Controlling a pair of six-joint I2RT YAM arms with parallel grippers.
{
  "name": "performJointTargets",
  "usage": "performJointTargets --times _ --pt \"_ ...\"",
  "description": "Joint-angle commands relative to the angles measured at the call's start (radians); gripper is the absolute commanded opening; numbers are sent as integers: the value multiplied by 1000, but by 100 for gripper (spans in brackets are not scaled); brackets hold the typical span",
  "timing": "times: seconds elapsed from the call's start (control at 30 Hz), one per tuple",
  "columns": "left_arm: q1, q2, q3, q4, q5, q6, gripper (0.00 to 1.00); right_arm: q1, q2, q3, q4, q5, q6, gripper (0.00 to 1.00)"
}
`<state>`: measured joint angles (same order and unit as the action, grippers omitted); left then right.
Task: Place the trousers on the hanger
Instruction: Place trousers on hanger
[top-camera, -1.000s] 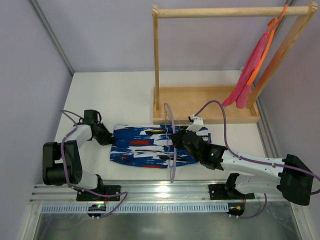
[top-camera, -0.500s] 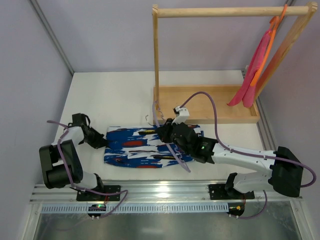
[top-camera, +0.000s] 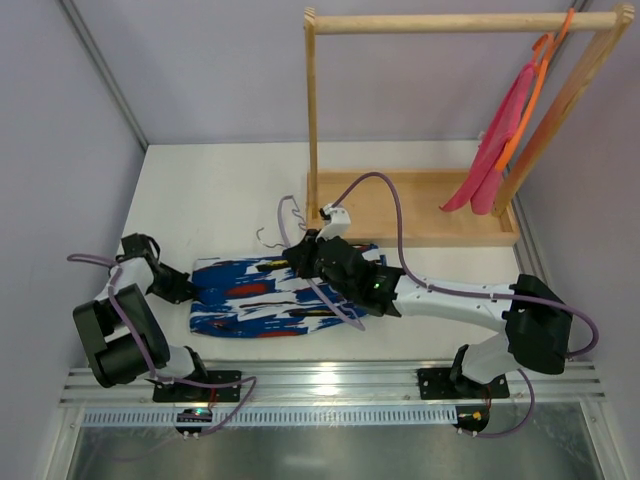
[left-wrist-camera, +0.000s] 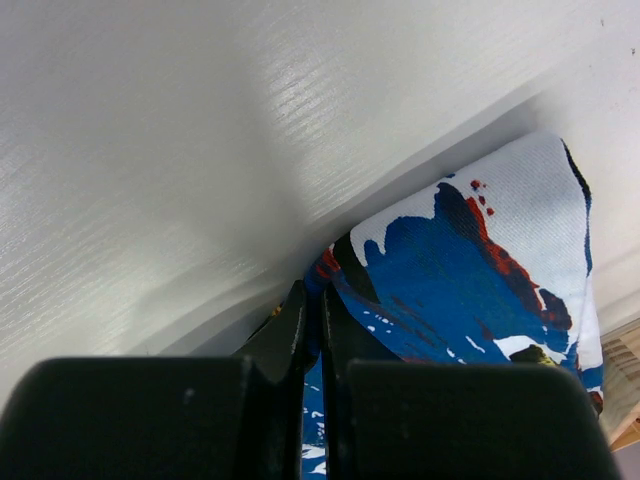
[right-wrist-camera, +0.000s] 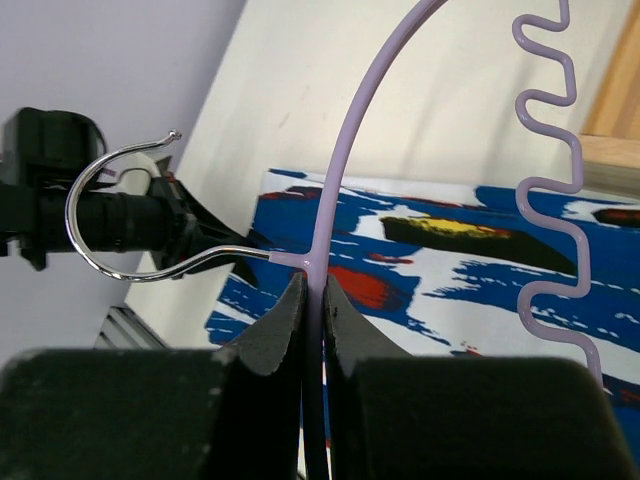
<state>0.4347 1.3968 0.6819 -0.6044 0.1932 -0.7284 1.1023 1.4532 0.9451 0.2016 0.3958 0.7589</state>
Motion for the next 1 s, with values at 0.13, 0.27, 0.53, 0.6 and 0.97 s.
performJointTargets --times 0.13,0.27,0.53,0.6,0.97 --pt "24 13 12 14 -17 3 0 16 -16 -9 318 -37 51 4" --pt "24 15 24 0 2 15 3 16 59 -32 426 -70 94 4" --pt "22 -104 113 -52 0 33 59 16 137 -176 608 -36 204 4" --pt "22 -136 156 -72 9 53 63 16 147 -209 663 -28 232 4" --pt "-370 -214 91 256 278 -109 68 16 113 -285 564 -6 211 28"
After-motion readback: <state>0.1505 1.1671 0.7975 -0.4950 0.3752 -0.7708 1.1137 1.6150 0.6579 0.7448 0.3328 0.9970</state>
